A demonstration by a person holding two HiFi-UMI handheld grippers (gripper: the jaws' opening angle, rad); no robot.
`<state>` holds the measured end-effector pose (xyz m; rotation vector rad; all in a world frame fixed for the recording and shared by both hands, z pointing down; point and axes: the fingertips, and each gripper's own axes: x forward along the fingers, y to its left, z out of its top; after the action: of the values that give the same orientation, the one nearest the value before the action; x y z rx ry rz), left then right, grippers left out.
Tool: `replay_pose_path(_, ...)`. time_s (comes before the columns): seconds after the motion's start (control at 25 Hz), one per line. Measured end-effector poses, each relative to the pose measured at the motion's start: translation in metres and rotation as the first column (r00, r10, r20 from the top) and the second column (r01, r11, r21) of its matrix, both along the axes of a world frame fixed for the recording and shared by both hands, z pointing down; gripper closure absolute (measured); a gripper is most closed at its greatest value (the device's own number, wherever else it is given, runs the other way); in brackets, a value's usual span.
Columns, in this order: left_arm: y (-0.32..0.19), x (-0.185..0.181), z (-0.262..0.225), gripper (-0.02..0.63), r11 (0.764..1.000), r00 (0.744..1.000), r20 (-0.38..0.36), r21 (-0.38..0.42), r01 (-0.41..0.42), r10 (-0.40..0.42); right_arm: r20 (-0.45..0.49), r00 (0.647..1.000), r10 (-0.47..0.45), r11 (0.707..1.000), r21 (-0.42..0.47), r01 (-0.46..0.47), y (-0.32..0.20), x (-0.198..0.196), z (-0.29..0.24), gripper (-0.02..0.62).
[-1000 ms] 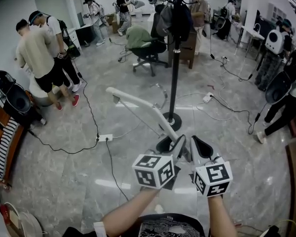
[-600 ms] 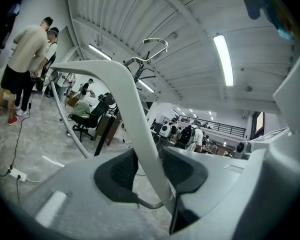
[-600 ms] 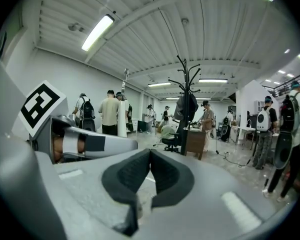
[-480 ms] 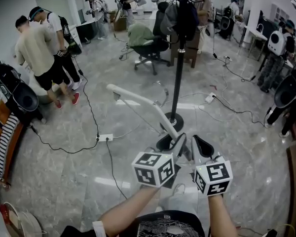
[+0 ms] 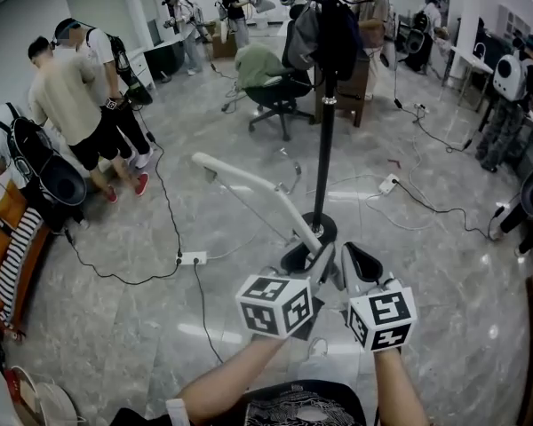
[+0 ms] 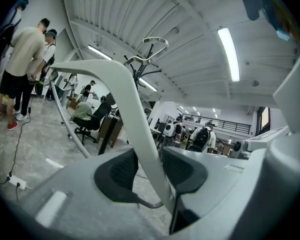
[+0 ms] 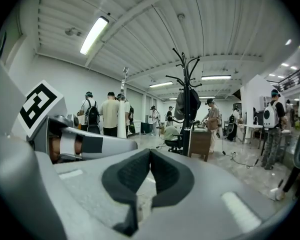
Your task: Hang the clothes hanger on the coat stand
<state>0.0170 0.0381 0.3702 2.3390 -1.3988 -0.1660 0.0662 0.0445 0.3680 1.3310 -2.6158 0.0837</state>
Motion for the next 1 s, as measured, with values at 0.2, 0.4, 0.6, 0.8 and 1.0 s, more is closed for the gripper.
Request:
replay_pose_path(0.2, -0.046, 0.019, -0.004, 0.453, 1.0, 1.0, 0.006, -0.008, 0.0, 0.0, 0.008, 1.0, -0.02, 1.0, -0.003, 0.02, -0.048, 0.013, -0.005, 0.594)
replay_pose_path(0.4, -0.092, 0.029, -0.007, 0.453, 1.0, 1.0, 0.018, -0.005, 0.013, -0.013, 0.018, 0.999, -0.05, 0.999, 0.003, 0.05, -0.097, 0.021, -0.009, 0.594)
replay_pose_path(0.6, -0.129, 0.045, -0.005, 0.453, 1.0, 1.0, 0.012, -0.015, 0.004, -0.004, 0.04, 0.997, -0.059, 0.998, -0.009, 0.06, -0.134, 0.034, -0.004, 0.594)
replay_pose_path(0.8, -0.157, 0.058, 0.002, 0.454, 0.999, 1.0, 0.027, -0.034, 0.003, -0.002, 0.057, 0.995, -0.079, 0.997, -0.014, 0.08, -0.164, 0.045, 0.0, 0.594)
replay_pose_path(1.0, -0.18, 0.064, 0.003, 0.453, 0.999, 1.0, 0.022, -0.042, -0.007, 0.008, 0.054, 0.995, -0.085, 0.996, -0.008, 0.085, -0.188, 0.053, -0.003, 0.594)
